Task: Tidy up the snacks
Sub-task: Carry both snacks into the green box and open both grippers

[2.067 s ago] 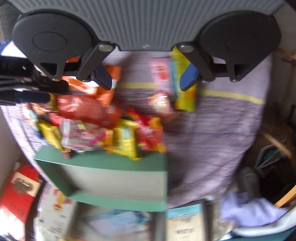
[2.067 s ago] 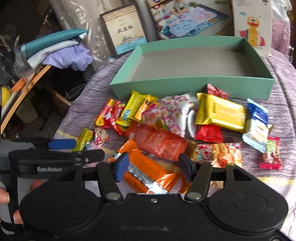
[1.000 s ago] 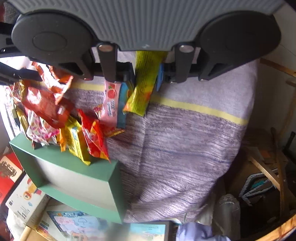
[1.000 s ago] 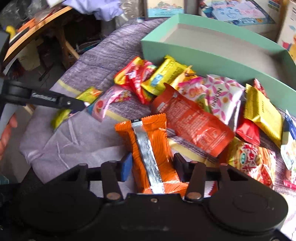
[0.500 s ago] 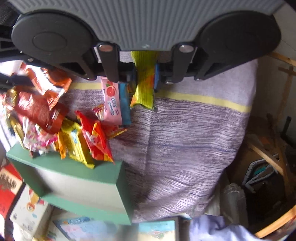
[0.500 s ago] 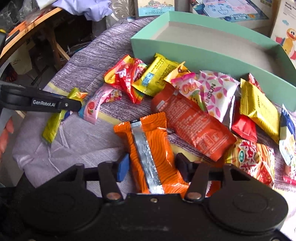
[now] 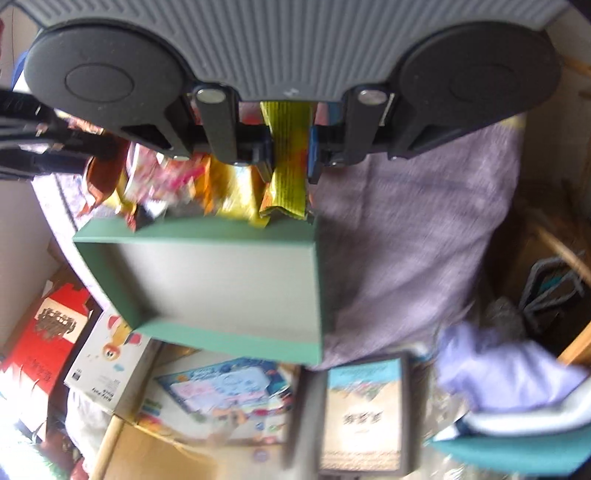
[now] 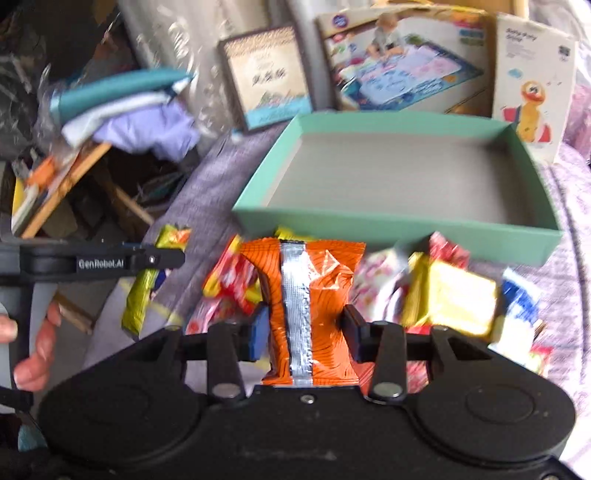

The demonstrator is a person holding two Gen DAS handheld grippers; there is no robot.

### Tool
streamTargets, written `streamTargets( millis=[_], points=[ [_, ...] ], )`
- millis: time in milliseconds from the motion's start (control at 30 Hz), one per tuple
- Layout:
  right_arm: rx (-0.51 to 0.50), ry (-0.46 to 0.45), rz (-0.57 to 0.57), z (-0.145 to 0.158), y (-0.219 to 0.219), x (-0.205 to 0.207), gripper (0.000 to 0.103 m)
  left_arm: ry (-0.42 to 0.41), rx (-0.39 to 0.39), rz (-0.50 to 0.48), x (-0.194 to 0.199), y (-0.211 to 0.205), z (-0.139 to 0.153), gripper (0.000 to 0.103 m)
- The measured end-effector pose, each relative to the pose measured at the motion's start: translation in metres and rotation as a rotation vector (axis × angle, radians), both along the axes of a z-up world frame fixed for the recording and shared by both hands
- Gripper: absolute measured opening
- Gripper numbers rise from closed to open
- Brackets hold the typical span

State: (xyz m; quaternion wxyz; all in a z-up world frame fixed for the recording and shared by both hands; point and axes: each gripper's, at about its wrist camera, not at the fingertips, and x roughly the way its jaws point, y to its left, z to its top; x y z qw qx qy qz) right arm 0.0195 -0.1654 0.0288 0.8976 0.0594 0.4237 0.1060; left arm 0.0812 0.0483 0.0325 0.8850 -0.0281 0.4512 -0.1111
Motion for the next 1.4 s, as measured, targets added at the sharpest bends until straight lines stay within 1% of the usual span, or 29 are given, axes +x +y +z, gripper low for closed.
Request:
streamTargets(
  millis=[167,233,300,433,533,600,733,867,933,967,1033,1067,1133,1233,1300,1400],
  points=[
    [-0.025,-0.035,-0.108,0.021,-0.049,0.056,0.041,-0.035,0.019,-0.007,0.06,-0.029,0.014,0.017],
    [-0.044,-0.035,-0.151,0.021,-0.067,0.088,0.041,-0.039,0.032,-0.01,0.087,-0.04,0.014,0.017],
    [-0.058,-0.028,-0.187,0.019,-0.084,0.116,0.041,-0.042,0.061,-0.003,0.118,-0.052,0.011,0.017],
    [-0.084,-0.008,-0.226,0.005,-0.107,0.172,0.041,-0.022,0.075,0.016,0.174,-0.07,-0.005,0.017],
    [-0.104,0.016,-0.233,-0.009,-0.12,0.205,0.041,-0.01,0.111,0.01,0.207,-0.083,-0.02,0.017],
    [-0.112,0.044,-0.233,-0.022,-0.13,0.228,0.041,-0.002,0.135,0.007,0.225,-0.091,-0.03,0.017],
    [-0.139,0.08,-0.238,-0.049,-0.142,0.253,0.041,0.023,0.16,0.017,0.251,-0.094,-0.051,0.018],
    [-0.145,0.091,-0.244,-0.068,-0.148,0.27,0.042,0.053,0.187,0.042,0.265,-0.099,-0.075,0.018],
    [-0.14,0.08,-0.248,-0.074,-0.151,0.27,0.041,0.069,0.226,0.057,0.268,-0.099,-0.089,0.018],
    [-0.143,0.069,-0.246,-0.075,-0.151,0.27,0.041,0.075,0.251,0.07,0.269,-0.097,-0.095,0.021],
    [-0.156,0.066,-0.244,-0.077,-0.149,0.271,0.041,0.028,0.311,0.056,0.265,-0.097,-0.097,0.019],
    [-0.161,0.066,-0.242,-0.078,-0.149,0.272,0.041,0.024,0.327,0.048,0.263,-0.097,-0.097,0.019],
    [-0.163,0.067,-0.25,-0.077,-0.15,0.27,0.04,0.016,0.336,0.045,0.259,-0.093,-0.095,0.019],
    [-0.155,0.085,-0.242,-0.07,-0.149,0.258,0.04,0.03,0.312,0.023,0.252,-0.088,-0.092,0.019],
    [-0.169,0.094,-0.237,-0.069,-0.147,0.25,0.04,0.035,0.321,0.024,0.244,-0.089,-0.092,0.019],
    [-0.162,0.109,-0.236,-0.067,-0.146,0.236,0.04,0.037,0.327,0.012,0.229,-0.09,-0.089,0.019]
  ],
)
